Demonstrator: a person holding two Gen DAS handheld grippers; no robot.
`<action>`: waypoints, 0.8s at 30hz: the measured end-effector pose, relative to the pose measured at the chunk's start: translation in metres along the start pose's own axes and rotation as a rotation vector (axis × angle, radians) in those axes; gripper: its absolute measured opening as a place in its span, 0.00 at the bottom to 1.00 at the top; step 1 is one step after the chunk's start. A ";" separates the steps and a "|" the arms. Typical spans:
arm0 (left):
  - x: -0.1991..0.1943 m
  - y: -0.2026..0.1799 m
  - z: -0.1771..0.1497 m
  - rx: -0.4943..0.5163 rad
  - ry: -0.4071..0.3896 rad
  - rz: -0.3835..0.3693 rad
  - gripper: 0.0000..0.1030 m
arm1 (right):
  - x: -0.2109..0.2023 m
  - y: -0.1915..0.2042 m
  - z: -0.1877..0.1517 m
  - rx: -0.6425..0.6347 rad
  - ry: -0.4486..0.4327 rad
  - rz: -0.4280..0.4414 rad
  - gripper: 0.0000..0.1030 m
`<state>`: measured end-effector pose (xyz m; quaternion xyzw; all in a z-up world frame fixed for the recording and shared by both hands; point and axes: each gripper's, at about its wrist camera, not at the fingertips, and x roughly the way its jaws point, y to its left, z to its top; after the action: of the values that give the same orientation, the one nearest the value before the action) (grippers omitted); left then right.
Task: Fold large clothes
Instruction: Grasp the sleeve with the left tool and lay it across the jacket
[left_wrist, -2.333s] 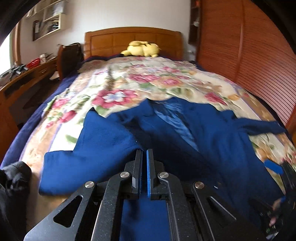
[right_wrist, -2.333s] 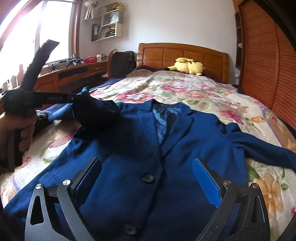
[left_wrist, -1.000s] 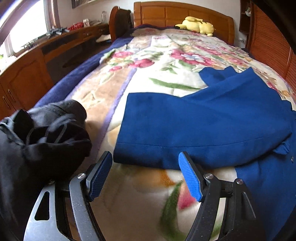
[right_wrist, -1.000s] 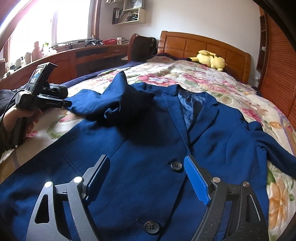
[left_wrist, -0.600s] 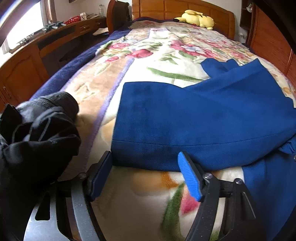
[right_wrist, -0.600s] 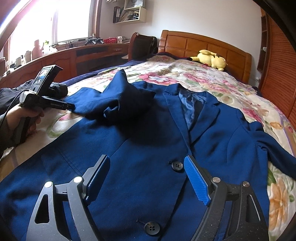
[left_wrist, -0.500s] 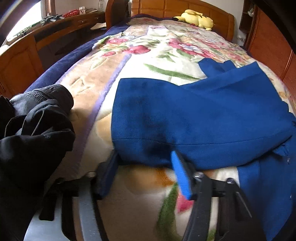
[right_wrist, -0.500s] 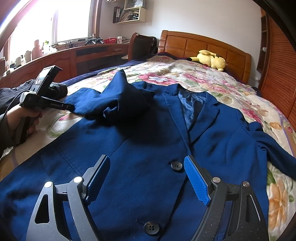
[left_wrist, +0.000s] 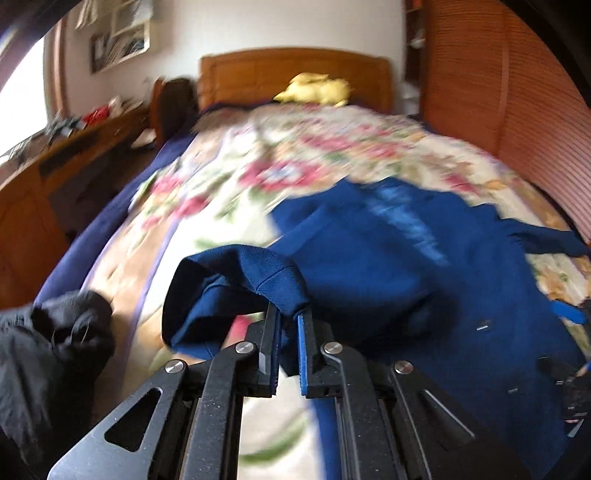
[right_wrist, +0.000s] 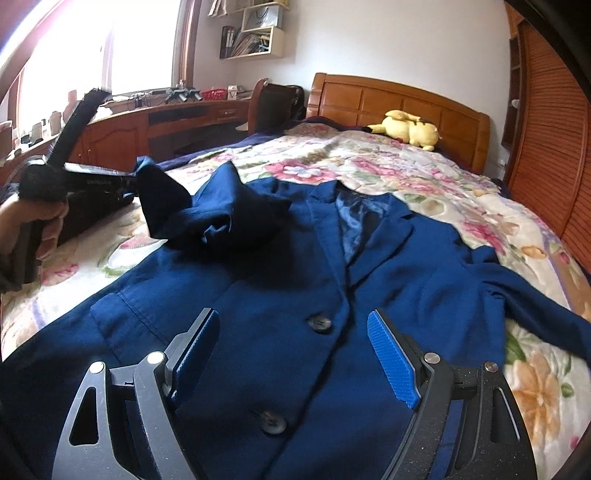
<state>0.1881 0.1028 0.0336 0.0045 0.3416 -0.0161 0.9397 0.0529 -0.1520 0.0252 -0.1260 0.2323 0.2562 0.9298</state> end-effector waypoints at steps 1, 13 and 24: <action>-0.006 -0.010 0.005 0.013 -0.017 -0.014 0.08 | -0.004 -0.004 -0.001 0.008 -0.006 -0.007 0.81; -0.049 -0.133 0.022 0.147 -0.118 -0.209 0.07 | -0.032 -0.046 -0.018 0.100 -0.033 -0.072 0.81; -0.061 -0.166 -0.017 0.197 -0.109 -0.209 0.39 | -0.047 -0.051 -0.024 0.137 -0.034 -0.103 0.81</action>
<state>0.1251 -0.0616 0.0601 0.0599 0.2854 -0.1476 0.9451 0.0361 -0.2230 0.0335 -0.0695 0.2268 0.1939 0.9519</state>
